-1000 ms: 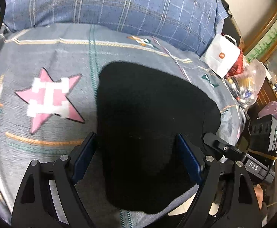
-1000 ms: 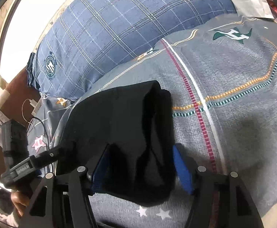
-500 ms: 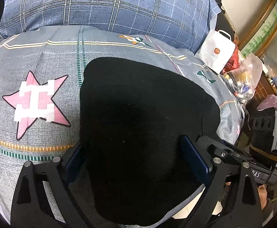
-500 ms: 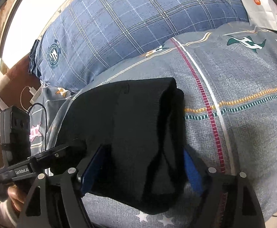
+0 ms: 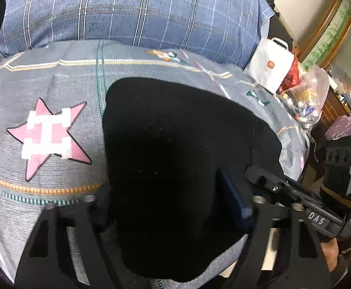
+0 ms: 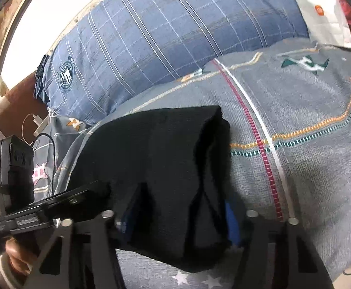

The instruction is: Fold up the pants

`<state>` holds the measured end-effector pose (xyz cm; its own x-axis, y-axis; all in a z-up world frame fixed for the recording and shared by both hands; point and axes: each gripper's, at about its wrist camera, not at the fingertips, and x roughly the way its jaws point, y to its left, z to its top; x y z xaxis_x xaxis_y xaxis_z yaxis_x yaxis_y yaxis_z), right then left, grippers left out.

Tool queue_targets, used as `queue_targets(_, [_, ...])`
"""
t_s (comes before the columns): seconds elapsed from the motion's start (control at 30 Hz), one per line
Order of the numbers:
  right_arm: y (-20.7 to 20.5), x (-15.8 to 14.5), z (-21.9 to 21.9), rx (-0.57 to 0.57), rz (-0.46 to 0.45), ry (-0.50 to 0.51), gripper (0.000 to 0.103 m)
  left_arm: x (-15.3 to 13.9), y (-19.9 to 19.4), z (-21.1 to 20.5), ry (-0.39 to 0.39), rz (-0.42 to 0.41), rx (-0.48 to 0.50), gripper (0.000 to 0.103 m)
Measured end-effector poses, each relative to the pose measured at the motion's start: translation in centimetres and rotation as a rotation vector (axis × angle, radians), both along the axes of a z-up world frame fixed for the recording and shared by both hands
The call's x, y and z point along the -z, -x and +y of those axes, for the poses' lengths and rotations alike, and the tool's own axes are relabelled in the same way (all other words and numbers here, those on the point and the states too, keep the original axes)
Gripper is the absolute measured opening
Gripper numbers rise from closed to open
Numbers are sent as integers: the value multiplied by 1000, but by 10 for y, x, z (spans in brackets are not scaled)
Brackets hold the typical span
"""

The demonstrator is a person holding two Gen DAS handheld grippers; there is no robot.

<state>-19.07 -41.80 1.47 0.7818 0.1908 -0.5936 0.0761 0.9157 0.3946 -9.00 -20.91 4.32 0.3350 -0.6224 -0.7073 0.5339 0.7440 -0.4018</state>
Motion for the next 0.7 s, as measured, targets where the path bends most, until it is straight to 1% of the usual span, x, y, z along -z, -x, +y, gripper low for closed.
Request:
queue_targets(0.1, [0,-12,8,-17,-6,28,43,-7,-2,5,12,1,-6,60])
queue_targets(0.17, [-2,-23,12,-39,-24,41,40,-17,-3,10,33,-2,-2,56])
queue_targets(0.3, [-18,-44,20,-85,-63,56,39,-40,-12,15,34,-64,-15,56])
queue_targets(0.4, [-36,-58,28,-114,-94,79,39,-57,-33,23,51,-78,-45,56])
queue_targets(0.47, [-55,-68,33,-137,-110,72,39,-65,-47,29,54,-90,-67,56])
queue_targets(0.57, [-82,-79,41,-173,-128,92,39,-73,-67,36,29,-116,-96,56])
queue_targets(0.7, [-116,-85,52,-219,-127,115,39,-72,-83,45,5,-124,-123,56])
